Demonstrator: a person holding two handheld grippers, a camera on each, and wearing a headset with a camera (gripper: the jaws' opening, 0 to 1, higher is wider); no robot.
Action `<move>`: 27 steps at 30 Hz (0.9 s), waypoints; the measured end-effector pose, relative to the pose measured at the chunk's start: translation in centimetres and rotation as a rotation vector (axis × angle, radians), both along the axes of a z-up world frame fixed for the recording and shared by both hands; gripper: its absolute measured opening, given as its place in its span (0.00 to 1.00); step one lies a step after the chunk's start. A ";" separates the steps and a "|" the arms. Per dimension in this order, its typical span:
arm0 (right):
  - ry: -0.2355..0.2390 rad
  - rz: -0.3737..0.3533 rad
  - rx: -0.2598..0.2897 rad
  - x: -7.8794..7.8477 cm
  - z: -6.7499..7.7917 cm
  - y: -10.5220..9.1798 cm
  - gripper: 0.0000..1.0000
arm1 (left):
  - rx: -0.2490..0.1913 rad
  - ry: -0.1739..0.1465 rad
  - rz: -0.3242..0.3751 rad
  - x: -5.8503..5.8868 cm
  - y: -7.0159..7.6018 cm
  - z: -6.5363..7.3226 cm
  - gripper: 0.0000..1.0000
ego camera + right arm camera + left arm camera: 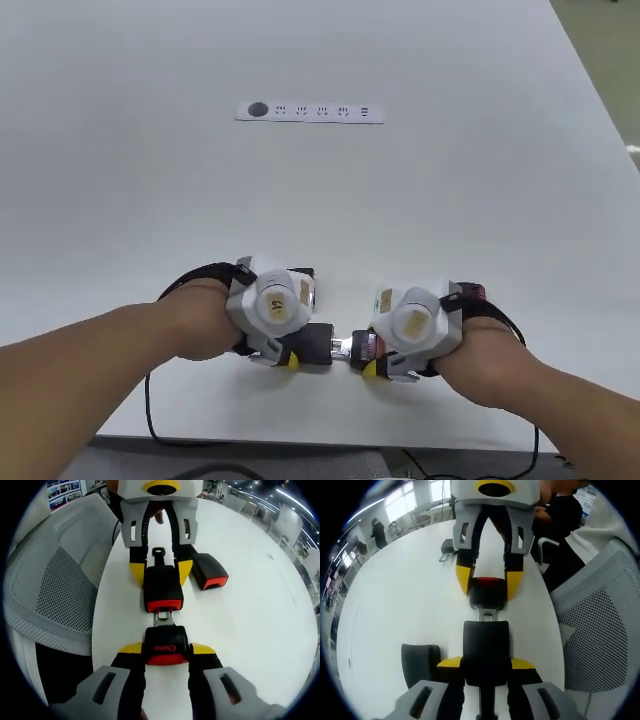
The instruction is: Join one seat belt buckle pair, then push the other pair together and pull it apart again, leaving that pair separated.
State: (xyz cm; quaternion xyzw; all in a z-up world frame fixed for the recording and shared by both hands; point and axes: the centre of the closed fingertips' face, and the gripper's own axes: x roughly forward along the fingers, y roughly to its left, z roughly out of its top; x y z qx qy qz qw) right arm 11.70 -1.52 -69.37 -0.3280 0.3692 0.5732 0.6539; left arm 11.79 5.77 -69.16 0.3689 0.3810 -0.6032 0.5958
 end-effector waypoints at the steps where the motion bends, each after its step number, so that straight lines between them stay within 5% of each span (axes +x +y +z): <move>1: 0.001 0.000 0.002 0.0 0.0 0.0 0.30 | 0.002 0.000 -0.004 0.1 0.0 -0.1 0.33; 12: 0.002 0.038 0.018 0.3 -0.1 2.2 0.30 | 0.006 -0.011 -0.024 0.1 0.0 -0.2 0.32; 13: 0.010 0.002 -0.034 0.3 -0.3 1.4 0.30 | 0.013 -0.012 -0.022 0.1 0.1 -0.1 0.32; 16: 0.010 0.022 0.009 0.2 0.0 1.8 0.30 | 0.010 -0.010 -0.020 0.1 0.0 0.0 0.32; 19: 0.002 0.026 0.005 0.1 0.1 1.8 0.29 | 0.038 0.006 0.033 0.4 0.6 -0.2 0.32; 27: -0.013 0.011 -0.025 0.3 0.3 1.5 0.28 | 0.009 -0.010 0.029 0.3 0.5 -0.2 0.31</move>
